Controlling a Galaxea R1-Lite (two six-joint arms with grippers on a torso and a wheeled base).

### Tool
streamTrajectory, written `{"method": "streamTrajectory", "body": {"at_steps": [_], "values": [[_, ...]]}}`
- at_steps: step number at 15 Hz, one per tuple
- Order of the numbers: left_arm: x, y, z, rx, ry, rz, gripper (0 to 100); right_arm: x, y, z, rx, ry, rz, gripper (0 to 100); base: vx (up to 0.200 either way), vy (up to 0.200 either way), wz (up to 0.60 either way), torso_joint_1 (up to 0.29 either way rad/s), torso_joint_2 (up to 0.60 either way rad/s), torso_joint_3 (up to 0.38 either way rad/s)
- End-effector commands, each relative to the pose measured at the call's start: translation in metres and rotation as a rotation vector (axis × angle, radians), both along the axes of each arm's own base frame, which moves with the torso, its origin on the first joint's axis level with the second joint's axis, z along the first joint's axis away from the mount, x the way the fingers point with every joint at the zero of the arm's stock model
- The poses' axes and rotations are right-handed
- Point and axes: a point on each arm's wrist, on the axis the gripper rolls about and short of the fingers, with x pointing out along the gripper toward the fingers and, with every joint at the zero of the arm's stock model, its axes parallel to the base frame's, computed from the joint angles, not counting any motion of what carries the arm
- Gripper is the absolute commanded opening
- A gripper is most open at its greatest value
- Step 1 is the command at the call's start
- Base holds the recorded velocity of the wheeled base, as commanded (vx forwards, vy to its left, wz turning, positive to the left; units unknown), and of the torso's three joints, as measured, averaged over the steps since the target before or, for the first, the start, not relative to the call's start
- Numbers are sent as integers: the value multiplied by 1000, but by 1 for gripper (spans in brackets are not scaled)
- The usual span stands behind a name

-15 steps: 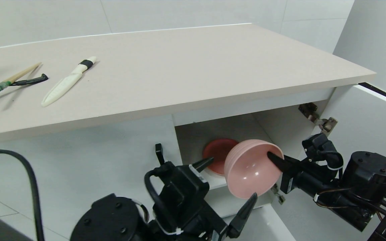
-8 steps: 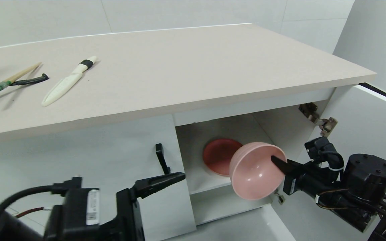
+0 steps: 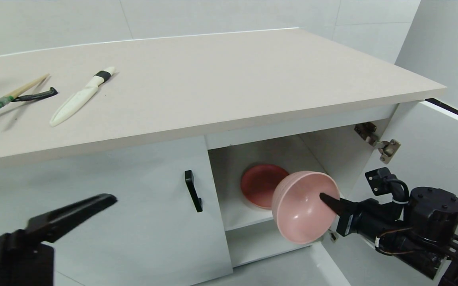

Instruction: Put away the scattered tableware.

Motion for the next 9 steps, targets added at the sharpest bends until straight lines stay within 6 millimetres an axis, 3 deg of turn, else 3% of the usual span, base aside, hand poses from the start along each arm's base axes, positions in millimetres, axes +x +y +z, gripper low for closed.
{"method": "streamTrajectory", "body": {"at_steps": [1, 4, 5, 8, 9], "values": [[-40, 40, 14, -121, -166, 193, 100, 2, 0, 2, 21, -3, 24, 0, 0, 0, 0, 0, 0, 0], [-76, 57, 8, -242, -161, 284, 100, 6, 3, -4, 9, 11, 33, 0, 0, 0, 0, 0, 0, 0], [-92, 60, -5, -265, -111, 333, 100, 13, 7, -8, 8, 12, 33, 0, 0, 0, 0, 0, 0, 0], [-99, 61, -25, -278, -26, 491, 100, 23, 15, -6, -15, -16, 46, 0, 0, 0, 0, 0, 0, 0], [-97, 61, -35, -266, 43, 559, 100, 34, 18, 0, -29, -25, 40, 0, 0, 0, 0, 0, 0, 0]]}}
